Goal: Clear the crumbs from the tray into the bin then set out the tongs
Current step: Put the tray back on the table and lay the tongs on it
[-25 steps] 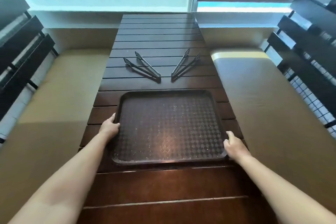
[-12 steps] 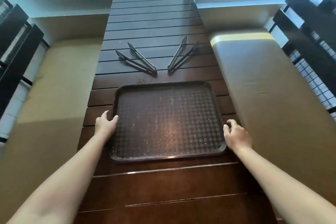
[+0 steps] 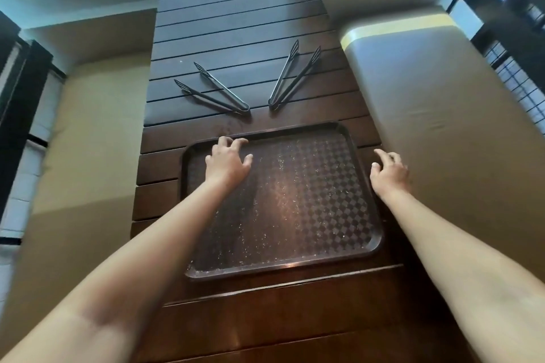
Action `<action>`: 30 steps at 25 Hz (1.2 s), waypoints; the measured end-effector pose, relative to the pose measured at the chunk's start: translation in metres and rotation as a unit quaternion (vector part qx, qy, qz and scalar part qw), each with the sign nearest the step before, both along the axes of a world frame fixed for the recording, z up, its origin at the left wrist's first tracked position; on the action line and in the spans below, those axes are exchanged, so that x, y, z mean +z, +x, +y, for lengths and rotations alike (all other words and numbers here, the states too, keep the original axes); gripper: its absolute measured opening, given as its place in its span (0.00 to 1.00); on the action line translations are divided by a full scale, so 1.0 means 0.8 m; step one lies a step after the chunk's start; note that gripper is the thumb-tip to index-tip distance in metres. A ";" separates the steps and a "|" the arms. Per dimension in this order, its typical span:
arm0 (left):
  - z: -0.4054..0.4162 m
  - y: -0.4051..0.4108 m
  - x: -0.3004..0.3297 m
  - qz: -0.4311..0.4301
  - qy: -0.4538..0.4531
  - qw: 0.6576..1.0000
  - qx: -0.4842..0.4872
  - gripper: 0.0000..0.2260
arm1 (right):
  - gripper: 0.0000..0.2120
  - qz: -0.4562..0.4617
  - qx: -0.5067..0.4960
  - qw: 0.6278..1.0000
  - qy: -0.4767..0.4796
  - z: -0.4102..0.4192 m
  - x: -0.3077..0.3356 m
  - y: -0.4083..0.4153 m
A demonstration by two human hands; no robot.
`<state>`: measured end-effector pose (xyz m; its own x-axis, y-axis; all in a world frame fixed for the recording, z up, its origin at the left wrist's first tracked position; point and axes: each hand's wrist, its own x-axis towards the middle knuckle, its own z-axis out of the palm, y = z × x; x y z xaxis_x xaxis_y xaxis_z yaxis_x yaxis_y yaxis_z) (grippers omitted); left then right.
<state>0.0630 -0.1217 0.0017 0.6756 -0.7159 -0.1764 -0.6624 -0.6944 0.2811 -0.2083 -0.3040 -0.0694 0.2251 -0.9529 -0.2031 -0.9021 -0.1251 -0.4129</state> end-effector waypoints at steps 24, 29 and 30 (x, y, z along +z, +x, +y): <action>-0.286 0.045 -0.069 0.074 -0.013 0.996 0.048 0.29 | 0.28 0.023 0.022 0.999 -0.006 -0.006 -0.016 -0.002; -0.239 0.037 -0.041 0.137 -0.112 0.983 0.042 0.30 | 0.22 0.028 0.021 0.999 -0.001 -0.010 -0.018 -0.003; -0.224 0.029 -0.032 0.149 -0.126 0.980 0.034 0.30 | 0.23 0.031 0.022 0.999 -0.001 -0.011 -0.018 -0.003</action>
<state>0.0861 -0.3008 -0.0235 0.6694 -0.7165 -0.1963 -0.4791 -0.6183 0.6230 -0.2108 -0.3125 -0.0840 0.2535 -0.9430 -0.2155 -0.9196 -0.1659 -0.3562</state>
